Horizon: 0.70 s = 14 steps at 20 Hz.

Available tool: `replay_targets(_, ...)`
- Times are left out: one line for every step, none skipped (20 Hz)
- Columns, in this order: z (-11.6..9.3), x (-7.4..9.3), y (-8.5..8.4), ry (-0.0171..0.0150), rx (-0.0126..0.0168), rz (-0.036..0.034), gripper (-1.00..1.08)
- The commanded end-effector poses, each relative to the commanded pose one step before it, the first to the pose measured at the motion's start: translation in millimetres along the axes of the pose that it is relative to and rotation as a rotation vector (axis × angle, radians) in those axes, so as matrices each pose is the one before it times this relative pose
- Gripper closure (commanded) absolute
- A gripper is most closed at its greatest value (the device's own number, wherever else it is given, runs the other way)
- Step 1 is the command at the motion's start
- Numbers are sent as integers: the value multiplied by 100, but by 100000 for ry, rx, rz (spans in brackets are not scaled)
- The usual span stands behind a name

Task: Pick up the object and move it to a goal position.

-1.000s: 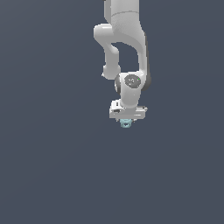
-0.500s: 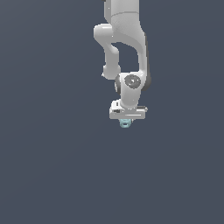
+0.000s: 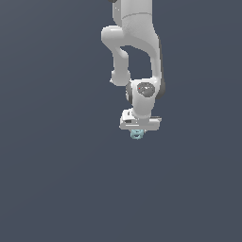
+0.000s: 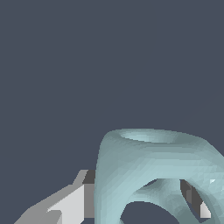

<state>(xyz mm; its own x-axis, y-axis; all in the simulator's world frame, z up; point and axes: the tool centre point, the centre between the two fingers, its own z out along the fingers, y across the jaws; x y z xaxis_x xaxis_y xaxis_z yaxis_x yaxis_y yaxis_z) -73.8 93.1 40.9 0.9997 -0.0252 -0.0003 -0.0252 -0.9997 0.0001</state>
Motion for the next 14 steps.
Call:
replay_targets(-116, 628, -715, 24, 13, -55, 108)
replay_targets(-52, 315, -340, 0, 0, 0, 108)
replay_targets(-56, 341, -368, 0, 0, 0, 108)
replay_targets(-60, 367, -395, 0, 0, 0, 108)
replay_targets(-64, 391, -420, 0, 0, 0, 108)
replay_targets(-68, 415, -444, 0, 0, 0, 108)
replay_targets(-71, 438, -467, 0, 0, 0, 108)
replay_targets(-74, 460, -489, 0, 0, 0, 108)
replay_targets(-77, 480, -509, 0, 0, 0, 108)
replay_targets(-79, 500, -527, 0, 0, 0, 108)
replay_targets(-82, 516, -542, 0, 0, 0, 108)
replay_targets(-80, 512, -536, 0, 0, 0, 108)
replay_targets(-78, 504, -524, 0, 0, 0, 108)
replay_targets(-76, 495, -513, 0, 0, 0, 108)
